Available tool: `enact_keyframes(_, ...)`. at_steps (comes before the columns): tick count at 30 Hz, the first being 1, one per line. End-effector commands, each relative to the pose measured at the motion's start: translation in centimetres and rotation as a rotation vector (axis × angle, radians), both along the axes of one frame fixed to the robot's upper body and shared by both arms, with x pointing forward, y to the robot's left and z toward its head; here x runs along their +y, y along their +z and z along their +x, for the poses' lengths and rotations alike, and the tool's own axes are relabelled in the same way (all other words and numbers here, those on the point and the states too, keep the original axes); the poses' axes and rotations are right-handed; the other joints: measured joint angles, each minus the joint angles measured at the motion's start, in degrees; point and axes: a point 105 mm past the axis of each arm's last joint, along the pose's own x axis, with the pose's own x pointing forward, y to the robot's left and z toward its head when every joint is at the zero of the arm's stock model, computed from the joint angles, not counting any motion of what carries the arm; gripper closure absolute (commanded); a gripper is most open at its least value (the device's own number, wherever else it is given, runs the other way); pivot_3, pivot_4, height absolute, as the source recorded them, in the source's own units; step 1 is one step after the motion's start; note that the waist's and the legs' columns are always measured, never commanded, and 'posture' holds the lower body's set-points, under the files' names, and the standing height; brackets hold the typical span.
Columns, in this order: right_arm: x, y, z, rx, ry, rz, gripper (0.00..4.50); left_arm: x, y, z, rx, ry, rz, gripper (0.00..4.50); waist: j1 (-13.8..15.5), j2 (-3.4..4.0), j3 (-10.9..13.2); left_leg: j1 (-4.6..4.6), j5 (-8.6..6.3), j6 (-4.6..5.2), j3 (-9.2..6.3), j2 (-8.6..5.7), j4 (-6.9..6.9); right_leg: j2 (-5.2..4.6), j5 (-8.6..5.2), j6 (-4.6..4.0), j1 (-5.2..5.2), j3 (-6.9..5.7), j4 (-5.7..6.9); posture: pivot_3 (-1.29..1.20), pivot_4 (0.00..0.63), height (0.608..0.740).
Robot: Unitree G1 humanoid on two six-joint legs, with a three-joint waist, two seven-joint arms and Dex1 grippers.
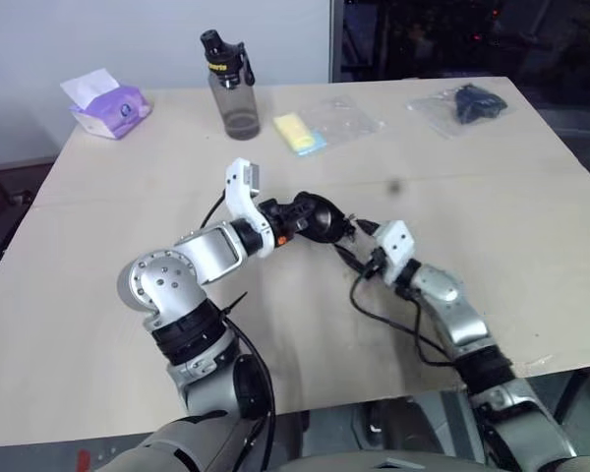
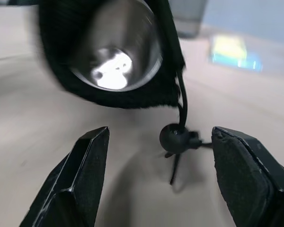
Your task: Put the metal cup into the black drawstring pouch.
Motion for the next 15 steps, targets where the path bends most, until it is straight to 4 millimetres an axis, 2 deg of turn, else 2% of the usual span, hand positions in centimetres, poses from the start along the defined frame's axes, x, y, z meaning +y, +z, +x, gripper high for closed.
enact_keyframes(1, -0.3, 0.6, 1.0, 0.015, -0.031, 0.059, 1.04, -0.1, 1.3, -0.5, -0.064, -0.003, 0.002, 4.50, 0.05, 0.00, 0.00, -0.01, 0.00, 0.00, -0.03, -0.01, 0.00, -0.02, 0.00, 0.00, 0.00, 0.01, -0.02, 0.00, 0.150, 0.740)
enact_keyframes(4, -0.4, 0.5, 1.6, 0.032, -0.063, 0.085, 1.04, -0.1, 1.4, -0.5, -0.065, -0.003, 0.004, 4.50, -0.02, 0.00, 0.00, -0.01, 0.00, 0.00, -0.07, -0.02, 0.00, -0.03, 0.01, 0.01, 0.00, 0.04, -0.05, 0.00, 0.150, 0.740)
enact_keyframes(5, -0.6, 0.8, 1.9, 0.038, -0.083, 0.115, 1.28, 0.0, 1.4, -0.5, -0.066, -0.002, 0.004, 4.50, -0.07, 0.00, 0.00, 0.00, 0.00, 0.00, -0.09, -0.02, 0.00, -0.03, 0.01, 0.00, 0.01, 0.03, -0.04, 0.00, 0.150, 0.740)
enact_keyframes(7, -0.8, 1.1, 2.4, 0.038, -0.109, 0.149, 1.85, 0.0, 1.4, -0.5, -0.067, 0.000, 0.004, 4.50, -0.11, 0.00, 0.00, 0.02, 0.00, 0.00, -0.08, -0.02, 0.00, -0.02, 0.01, 0.00, 0.01, 0.00, 0.00, 0.00, 0.150, 0.740)
enact_keyframes(12, -1.1, 0.7, 2.3, 0.051, -0.111, 0.125, 4.37, 0.1, 1.3, -0.6, -0.065, 0.002, 0.000, 4.50, -0.14, 0.00, 0.00, 0.01, 0.00, 0.00, -0.07, -0.02, 0.00, -0.02, 0.01, 0.00, 0.01, 0.01, 0.00, 0.00, 0.150, 0.740)
enact_keyframes(15, -1.3, 0.7, 2.1, 0.024, -0.106, 0.077, 4.37, 0.2, 1.3, -0.5, -0.065, 0.003, -0.002, 4.50, -0.08, 0.00, 0.00, 0.01, 0.00, 0.00, -0.06, -0.02, 0.00, -0.02, 0.01, 0.00, 0.01, -0.01, -0.01, 0.00, 0.150, 0.740)
